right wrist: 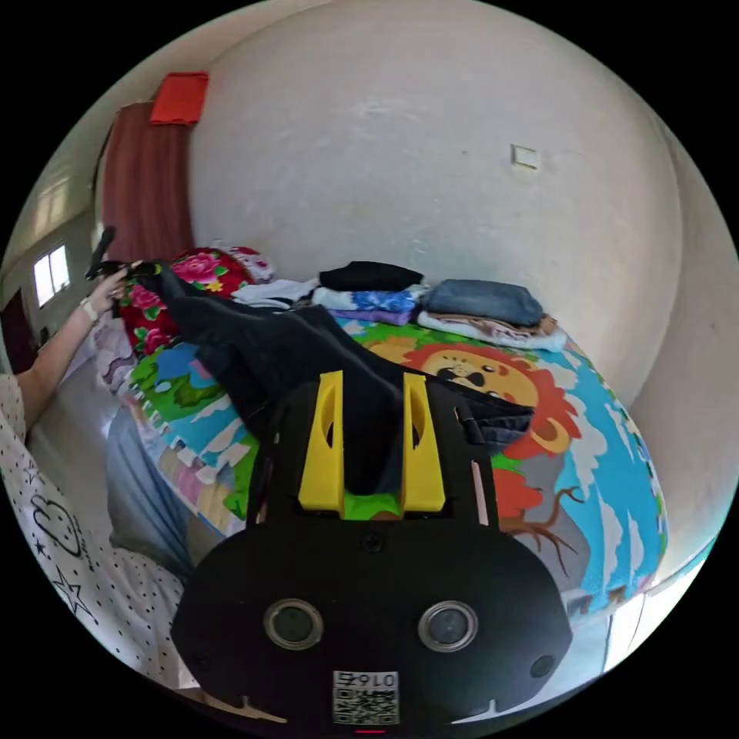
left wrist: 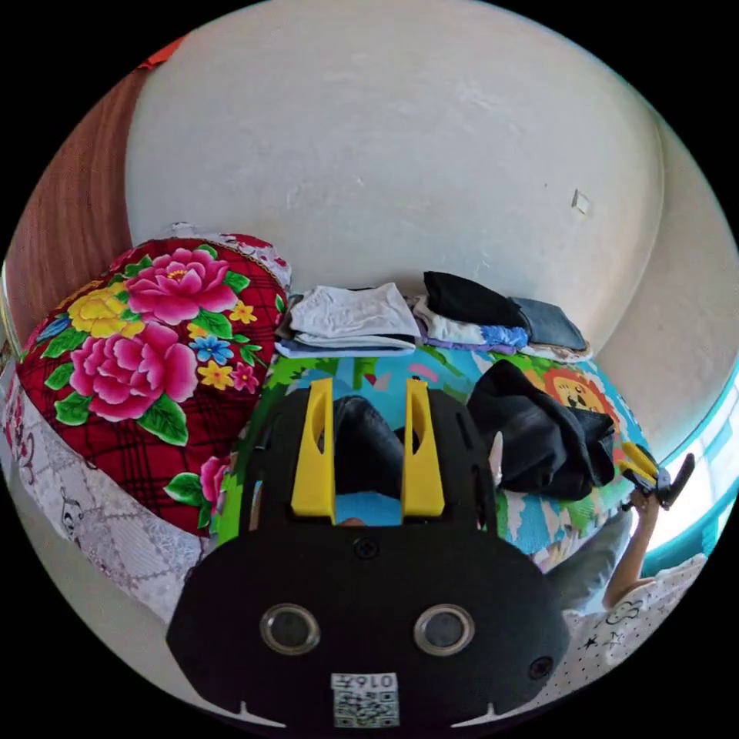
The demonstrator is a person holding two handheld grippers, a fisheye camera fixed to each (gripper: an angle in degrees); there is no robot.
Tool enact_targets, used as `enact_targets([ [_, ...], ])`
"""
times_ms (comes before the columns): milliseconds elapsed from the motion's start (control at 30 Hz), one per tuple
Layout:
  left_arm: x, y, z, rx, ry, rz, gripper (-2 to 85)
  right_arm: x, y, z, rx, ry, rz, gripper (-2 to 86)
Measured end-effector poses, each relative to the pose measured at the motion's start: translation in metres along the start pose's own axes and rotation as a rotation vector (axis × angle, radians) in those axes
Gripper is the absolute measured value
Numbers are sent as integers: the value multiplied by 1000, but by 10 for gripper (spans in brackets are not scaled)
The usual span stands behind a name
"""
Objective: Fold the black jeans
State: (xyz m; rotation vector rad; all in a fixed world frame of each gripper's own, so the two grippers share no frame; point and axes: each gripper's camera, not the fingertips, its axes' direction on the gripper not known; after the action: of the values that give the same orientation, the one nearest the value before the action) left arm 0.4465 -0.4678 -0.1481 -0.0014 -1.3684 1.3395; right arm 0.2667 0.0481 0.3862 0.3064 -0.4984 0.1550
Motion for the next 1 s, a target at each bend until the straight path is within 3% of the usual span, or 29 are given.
enact_targets([
  [133,63,35,-6,-12,429,183,134,-65,0,30,3,-49,-169,140],
  [267,162,68,-2,-117,556,484,135,-113,-7,65,-42,-13,-251,145],
  [367,235,100,4,-105,496,666,136,-134,-12,87,-71,13,-248,133],
  [500,299,128,34,-61,179,761,131,-150,-15,118,-177,195,-273,31],
  [600,316,137,38,-48,78,824,103,-143,-17,102,-87,259,-215,11],
  [700,299,127,22,-7,168,751,14,-123,-27,78,8,327,-142,4],
  [867,219,85,-20,137,223,455,-5,-70,-54,32,148,451,5,0],
  [1000,106,53,-79,327,225,99,-7,0,-83,-23,240,539,135,0],
])
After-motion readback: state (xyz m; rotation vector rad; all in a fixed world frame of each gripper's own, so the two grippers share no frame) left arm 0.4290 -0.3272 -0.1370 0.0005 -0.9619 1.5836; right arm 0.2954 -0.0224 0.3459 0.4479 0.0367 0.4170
